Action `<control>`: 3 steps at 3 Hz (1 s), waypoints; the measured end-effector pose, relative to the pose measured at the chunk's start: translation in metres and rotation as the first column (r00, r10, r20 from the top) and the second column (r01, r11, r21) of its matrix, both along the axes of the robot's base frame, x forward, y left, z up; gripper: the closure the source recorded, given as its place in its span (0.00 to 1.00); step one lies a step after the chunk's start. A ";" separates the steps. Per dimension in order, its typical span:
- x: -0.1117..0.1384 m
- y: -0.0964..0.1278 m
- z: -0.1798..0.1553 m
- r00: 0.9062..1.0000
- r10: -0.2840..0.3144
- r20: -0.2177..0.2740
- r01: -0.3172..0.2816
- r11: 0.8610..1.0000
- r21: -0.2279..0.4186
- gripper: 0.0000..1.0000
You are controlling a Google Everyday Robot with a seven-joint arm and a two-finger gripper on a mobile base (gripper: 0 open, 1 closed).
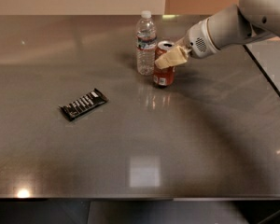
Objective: Pick coke can
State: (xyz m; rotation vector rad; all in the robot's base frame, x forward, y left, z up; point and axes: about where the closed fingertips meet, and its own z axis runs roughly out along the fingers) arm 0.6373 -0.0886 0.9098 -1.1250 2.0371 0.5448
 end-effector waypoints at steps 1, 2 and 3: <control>-0.002 -0.014 0.026 1.000 0.015 0.010 -0.016 0.998 0.065 0.96; -0.003 -0.022 0.052 0.998 0.066 0.012 -0.067 0.991 0.115 1.00; -0.009 -0.025 0.087 0.988 0.155 0.024 -0.157 0.977 0.141 1.00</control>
Offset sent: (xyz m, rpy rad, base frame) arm -0.0102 -0.0430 0.1042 0.1828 -0.0120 0.1491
